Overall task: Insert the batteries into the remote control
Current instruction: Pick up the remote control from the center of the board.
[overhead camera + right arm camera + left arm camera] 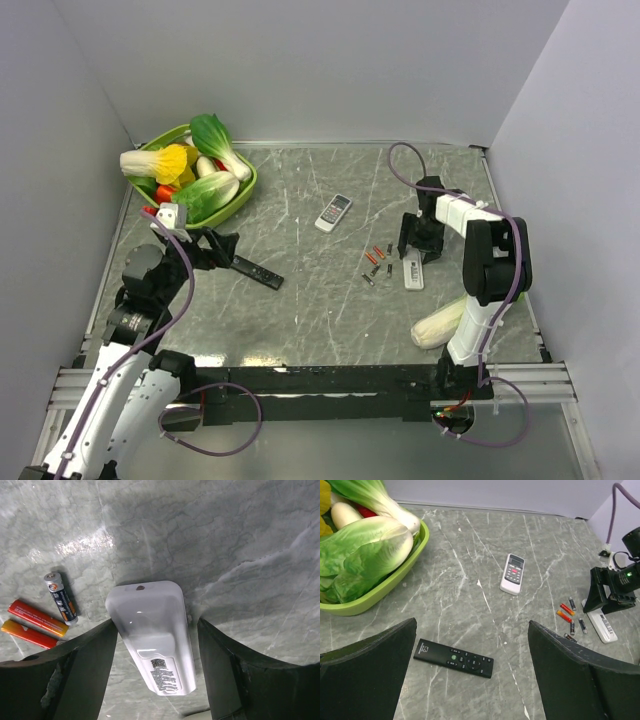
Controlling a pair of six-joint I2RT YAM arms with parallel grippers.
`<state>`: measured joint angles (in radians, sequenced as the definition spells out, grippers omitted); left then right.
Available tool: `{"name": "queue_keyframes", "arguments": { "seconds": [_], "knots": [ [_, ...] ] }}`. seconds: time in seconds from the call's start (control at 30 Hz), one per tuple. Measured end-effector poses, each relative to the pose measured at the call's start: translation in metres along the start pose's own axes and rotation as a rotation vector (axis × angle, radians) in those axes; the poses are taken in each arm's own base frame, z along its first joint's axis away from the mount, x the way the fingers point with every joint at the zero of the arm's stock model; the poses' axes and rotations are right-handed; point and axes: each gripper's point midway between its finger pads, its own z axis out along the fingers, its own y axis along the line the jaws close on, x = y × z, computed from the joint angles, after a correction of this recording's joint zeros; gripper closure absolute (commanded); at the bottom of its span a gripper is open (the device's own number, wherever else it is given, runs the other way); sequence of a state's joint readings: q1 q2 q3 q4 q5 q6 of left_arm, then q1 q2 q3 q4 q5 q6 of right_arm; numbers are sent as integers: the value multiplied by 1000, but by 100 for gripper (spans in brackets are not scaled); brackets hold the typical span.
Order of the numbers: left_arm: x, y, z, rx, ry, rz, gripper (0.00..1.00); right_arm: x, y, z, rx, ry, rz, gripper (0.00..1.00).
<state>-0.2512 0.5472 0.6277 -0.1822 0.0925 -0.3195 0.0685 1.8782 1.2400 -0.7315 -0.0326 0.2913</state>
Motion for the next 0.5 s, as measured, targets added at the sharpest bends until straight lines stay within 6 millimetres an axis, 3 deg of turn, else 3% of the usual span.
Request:
{"name": "queue_keyframes", "arguments": {
  "seconds": [0.23, 0.37, 0.5],
  "knots": [
    [3, -3, 1, 22, 15, 3, 3, 5, 3, 0, 23, 15, -76, 37],
    [5, -3, 2, 23, 25, 2, 3, 10, 3, 0, 43, 28, -112, 56],
    [7, -5, 3, 33, 32, 2, 3, 10, 3, -1, 53, 21, -106, 69]
  ]
}}
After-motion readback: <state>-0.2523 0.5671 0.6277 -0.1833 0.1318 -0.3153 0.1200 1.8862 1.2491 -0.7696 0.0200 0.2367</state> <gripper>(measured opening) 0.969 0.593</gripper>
